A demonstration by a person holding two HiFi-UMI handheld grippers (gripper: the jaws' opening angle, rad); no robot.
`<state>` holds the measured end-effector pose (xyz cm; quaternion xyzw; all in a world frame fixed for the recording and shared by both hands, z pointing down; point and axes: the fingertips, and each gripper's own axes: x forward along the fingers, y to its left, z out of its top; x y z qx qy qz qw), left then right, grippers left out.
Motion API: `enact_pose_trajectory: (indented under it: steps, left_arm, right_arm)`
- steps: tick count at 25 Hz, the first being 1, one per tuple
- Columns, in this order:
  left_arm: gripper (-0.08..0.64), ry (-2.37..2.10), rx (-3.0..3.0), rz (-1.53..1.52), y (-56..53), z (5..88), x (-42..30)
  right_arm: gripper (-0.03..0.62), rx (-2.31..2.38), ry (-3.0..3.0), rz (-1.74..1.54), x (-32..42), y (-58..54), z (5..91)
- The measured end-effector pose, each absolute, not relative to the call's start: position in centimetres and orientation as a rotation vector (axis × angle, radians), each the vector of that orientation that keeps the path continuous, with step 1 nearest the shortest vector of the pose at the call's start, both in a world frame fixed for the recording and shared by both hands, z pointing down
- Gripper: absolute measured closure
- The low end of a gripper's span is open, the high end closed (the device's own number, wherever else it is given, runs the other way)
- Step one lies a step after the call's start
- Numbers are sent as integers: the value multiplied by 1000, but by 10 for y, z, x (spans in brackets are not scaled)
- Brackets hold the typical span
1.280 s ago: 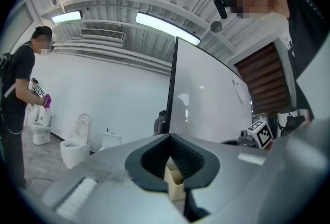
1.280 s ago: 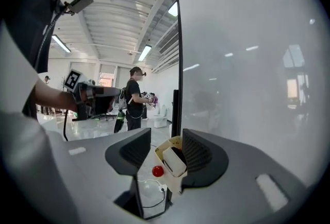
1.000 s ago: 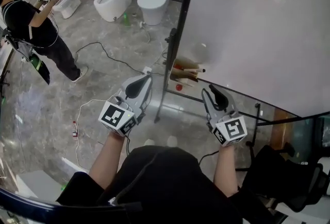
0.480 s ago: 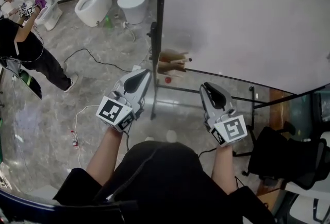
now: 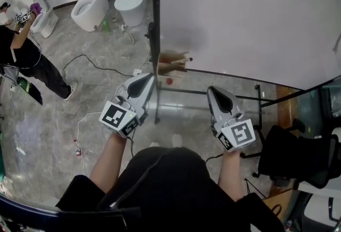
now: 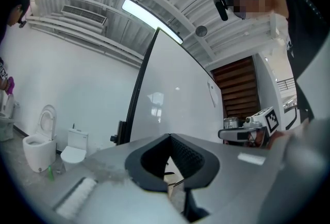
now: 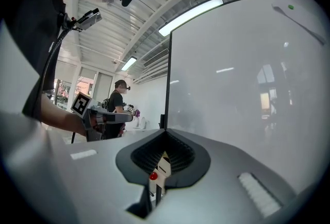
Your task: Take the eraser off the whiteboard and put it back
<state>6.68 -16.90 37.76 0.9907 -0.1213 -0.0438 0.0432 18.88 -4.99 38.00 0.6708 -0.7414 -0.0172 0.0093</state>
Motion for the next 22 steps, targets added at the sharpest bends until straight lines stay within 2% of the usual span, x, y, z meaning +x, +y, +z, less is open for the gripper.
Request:
enact_pose_trajectory:
  steps: [22]
  left_arm:
    - [557, -378, 3028, -160, -159, 370, 42]
  right_arm:
    - [583, 2105, -2286, -72, 171, -42, 375]
